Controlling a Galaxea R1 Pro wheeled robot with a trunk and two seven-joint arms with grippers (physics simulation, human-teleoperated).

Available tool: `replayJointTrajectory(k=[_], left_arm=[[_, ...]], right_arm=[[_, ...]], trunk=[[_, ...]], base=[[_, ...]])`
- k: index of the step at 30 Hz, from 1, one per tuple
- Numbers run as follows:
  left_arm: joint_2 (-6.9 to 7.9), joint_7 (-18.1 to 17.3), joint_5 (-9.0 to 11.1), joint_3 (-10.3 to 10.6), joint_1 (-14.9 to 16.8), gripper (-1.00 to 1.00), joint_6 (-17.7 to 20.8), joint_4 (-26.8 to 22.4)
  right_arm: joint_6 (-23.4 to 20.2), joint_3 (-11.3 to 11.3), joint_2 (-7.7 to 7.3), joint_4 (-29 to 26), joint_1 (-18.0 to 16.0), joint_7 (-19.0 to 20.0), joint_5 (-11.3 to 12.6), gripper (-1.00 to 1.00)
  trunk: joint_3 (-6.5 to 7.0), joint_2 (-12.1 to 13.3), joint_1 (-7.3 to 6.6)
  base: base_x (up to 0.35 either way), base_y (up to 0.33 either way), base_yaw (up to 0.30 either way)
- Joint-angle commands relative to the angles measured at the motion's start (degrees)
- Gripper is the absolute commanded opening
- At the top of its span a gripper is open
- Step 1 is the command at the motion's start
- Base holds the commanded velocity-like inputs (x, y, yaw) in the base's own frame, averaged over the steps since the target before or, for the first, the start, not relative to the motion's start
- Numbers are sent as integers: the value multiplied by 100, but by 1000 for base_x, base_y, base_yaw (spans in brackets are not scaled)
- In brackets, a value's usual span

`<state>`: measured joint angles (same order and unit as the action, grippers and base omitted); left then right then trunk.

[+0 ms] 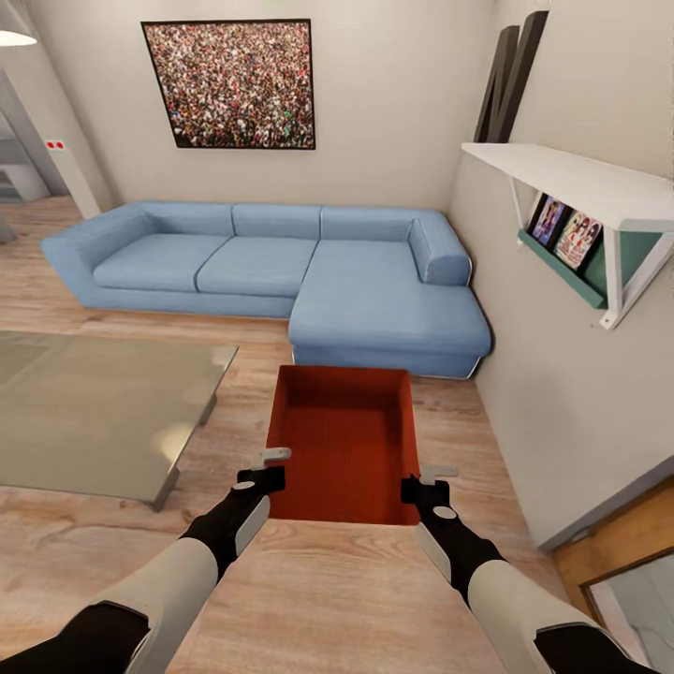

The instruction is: Move the two storage containers from the living room to the garage. In the garage, place one container on the floor and stack the other container on top of it (either order is fine).

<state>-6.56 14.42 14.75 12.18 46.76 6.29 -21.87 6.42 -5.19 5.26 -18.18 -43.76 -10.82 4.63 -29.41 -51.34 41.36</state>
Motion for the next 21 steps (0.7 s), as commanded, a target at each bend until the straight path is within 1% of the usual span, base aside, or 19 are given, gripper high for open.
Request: replayJointTrajectory(k=[1, 21], left_arm=[[76, 201, 29, 13, 0, -100, 39, 236], [76, 201, 30, 13, 0, -100, 39, 222]], right_arm=[[35, 106, -4, -19, -9, -500, -23, -100], [35, 106, -1, -19, -9, -500, -23, -100]], trunk=[[5, -4, 1], [184, -4, 1]], base=[[0, 0, 0], [0, 0, 0]])
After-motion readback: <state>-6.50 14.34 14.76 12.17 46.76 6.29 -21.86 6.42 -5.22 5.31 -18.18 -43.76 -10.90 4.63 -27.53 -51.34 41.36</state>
